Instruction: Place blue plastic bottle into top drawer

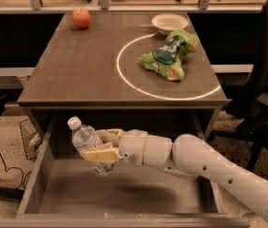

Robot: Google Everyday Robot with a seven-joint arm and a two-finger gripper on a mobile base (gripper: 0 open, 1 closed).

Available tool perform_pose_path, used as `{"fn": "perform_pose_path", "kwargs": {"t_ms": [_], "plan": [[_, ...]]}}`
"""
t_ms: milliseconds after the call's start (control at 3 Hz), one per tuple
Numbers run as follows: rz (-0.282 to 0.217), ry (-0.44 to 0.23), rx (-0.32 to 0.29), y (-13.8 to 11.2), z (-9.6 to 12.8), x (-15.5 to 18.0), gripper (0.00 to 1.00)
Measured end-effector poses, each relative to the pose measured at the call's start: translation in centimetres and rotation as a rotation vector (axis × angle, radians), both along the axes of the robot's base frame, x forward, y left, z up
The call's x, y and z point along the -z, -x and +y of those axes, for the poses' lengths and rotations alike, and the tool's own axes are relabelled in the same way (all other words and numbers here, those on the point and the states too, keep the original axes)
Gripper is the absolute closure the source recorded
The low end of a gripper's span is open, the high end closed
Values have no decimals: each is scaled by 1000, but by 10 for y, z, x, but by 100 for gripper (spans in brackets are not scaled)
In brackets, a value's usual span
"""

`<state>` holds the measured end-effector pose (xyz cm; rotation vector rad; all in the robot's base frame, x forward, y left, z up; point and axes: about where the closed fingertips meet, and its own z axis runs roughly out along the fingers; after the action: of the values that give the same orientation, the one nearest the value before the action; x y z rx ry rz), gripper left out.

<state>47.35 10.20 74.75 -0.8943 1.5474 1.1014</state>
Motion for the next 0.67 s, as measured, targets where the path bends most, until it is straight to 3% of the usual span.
{"fn": "perform_pose_path", "kwargs": {"t_ms": [667], "plan": [[-1,-47,2,-1,4,14,100]]}}
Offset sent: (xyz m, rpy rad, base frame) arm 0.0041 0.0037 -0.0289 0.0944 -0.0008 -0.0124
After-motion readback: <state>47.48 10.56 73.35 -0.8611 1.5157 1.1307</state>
